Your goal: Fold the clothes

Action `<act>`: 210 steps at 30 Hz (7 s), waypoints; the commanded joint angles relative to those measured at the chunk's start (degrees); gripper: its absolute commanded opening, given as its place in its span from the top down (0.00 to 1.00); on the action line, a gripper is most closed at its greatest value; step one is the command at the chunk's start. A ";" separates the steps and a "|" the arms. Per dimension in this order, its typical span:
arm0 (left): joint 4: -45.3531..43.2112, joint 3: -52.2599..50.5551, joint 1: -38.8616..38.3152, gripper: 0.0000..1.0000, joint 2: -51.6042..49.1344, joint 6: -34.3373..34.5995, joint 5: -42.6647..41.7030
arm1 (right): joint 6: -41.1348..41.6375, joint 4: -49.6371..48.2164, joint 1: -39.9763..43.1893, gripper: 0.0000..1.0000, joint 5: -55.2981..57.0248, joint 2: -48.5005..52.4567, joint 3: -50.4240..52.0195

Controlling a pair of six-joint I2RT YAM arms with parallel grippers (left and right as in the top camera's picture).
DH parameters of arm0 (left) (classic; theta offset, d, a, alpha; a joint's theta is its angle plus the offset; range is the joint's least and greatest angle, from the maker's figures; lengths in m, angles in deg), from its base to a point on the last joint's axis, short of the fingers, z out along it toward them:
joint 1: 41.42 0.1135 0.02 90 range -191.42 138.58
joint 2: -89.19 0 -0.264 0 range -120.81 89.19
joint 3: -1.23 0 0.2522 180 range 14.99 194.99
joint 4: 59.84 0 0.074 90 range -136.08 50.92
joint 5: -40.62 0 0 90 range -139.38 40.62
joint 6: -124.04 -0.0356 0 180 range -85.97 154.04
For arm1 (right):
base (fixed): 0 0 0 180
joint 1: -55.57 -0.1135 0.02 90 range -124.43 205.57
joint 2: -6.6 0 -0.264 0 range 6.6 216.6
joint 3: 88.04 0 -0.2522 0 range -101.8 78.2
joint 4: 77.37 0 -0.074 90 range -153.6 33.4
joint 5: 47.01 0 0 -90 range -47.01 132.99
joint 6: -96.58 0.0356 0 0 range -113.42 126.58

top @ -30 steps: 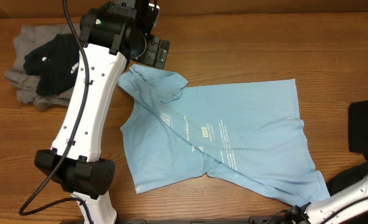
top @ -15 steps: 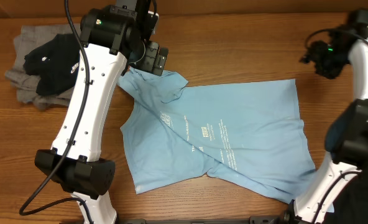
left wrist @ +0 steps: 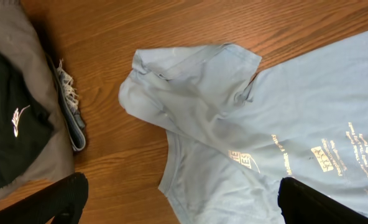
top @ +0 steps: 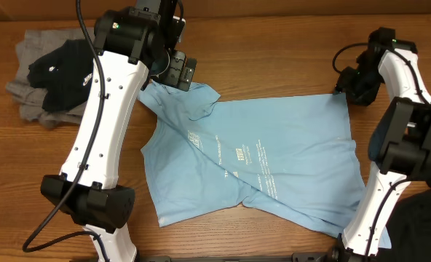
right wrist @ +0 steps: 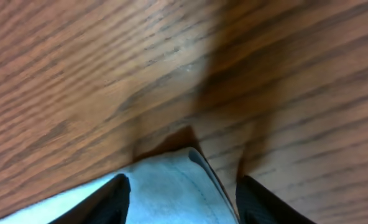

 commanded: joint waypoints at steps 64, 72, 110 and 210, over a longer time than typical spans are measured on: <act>-24.02 -59.69 2.97 0.25 0.02 20.83 -8.76 | 10.58 25.29 11.10 0.09 -11.02 -20.70 -35.78; -29.86 -66.01 3.32 0.96 0.02 25.44 -5.90 | 10.58 25.35 11.10 0.09 -10.99 -20.70 -35.74; -17.64 -44.28 29.66 0.07 17.62 7.65 -18.60 | 7.41 4.13 5.51 0.27 -7.13 -20.68 28.28; -26.16 -59.23 22.56 0.91 -4.63 8.09 -5.81 | 23.12 -1.90 9.05 0.69 11.74 -23.91 44.17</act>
